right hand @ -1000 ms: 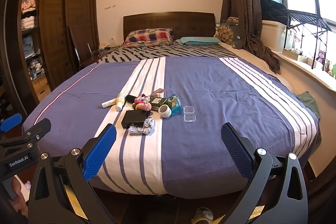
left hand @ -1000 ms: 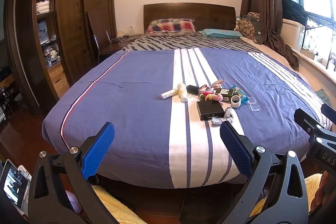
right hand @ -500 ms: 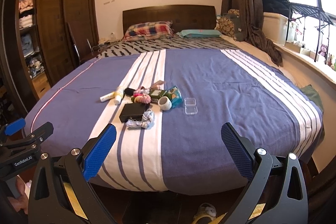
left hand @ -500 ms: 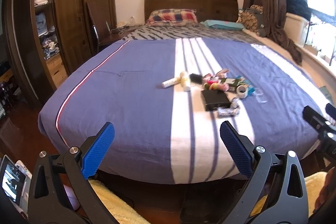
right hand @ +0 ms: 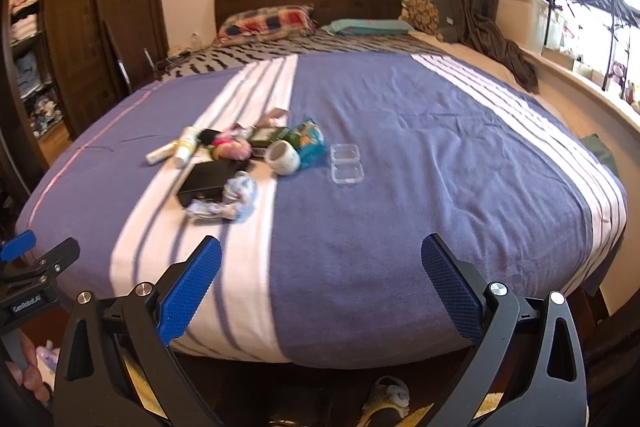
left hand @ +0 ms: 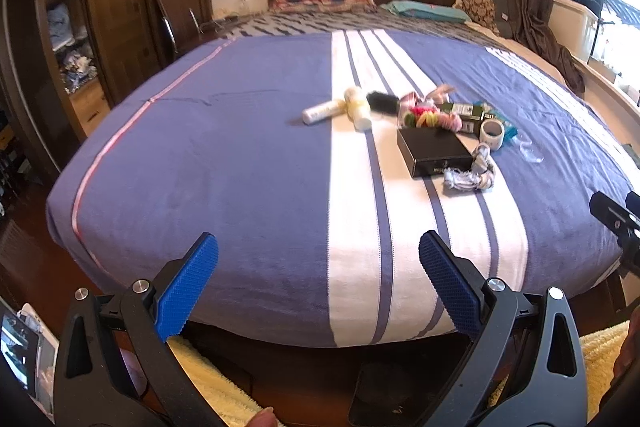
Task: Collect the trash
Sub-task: 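Grasp the white cable with the left tool while the right tool grasps the clear plastic box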
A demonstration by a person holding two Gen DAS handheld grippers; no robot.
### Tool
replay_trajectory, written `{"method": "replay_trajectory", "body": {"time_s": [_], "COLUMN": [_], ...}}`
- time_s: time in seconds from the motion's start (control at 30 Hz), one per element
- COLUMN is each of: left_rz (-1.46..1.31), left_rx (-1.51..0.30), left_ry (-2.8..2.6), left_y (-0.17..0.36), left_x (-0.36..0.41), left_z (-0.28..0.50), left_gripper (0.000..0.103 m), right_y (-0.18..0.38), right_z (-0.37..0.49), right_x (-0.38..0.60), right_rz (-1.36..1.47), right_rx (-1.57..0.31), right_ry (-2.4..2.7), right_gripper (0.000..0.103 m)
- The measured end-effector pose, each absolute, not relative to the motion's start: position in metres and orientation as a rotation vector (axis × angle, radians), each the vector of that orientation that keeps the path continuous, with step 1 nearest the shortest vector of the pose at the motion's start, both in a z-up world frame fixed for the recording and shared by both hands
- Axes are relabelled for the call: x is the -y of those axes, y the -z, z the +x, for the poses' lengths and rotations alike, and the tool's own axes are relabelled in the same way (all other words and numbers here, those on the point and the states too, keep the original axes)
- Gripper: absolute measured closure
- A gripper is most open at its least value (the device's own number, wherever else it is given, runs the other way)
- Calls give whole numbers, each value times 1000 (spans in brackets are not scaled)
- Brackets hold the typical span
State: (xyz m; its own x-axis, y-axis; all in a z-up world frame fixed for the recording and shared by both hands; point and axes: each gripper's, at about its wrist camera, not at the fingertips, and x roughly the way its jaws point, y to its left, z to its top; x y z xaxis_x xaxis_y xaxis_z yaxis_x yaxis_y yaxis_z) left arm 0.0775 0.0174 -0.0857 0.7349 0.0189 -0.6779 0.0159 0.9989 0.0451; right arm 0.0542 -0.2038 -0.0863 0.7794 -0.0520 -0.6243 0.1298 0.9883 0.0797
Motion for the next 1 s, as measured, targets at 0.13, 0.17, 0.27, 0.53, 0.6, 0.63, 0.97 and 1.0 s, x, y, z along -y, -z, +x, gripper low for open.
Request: {"method": "replay_trajectory", "body": {"time_s": [0.13,0.17,0.27,0.53,0.6,0.63,0.97,1.0], "left_rz": [68,74,81,62,61,60,79,77], "left_rx": [-794,-808,-842,-894,-899,-904,-902,-901], "left_ry": [42,58,116,270,290,302,320,325], "left_y": [104,107,117,132,133,135,139,139], "left_x": [-3,3,20,69,76,81,104,105], "left_z": [96,100,112,140,147,151,181,183], "left_gripper": [8,8,8,12,13,15,41,45], "right_y": [99,102,111,139,143,143,146,146], "right_z": [79,86,108,167,176,181,211,211], "right_x": [217,220,232,250,250,250,249,249], "right_rz": [121,123,132,190,185,179,149,144], "right_rx": [-702,-707,-718,-805,-816,-818,-838,-833], "right_ry": [122,127,132,47,45,44,34,35], "right_gripper": [3,3,3,17,18,18,19,27]}}
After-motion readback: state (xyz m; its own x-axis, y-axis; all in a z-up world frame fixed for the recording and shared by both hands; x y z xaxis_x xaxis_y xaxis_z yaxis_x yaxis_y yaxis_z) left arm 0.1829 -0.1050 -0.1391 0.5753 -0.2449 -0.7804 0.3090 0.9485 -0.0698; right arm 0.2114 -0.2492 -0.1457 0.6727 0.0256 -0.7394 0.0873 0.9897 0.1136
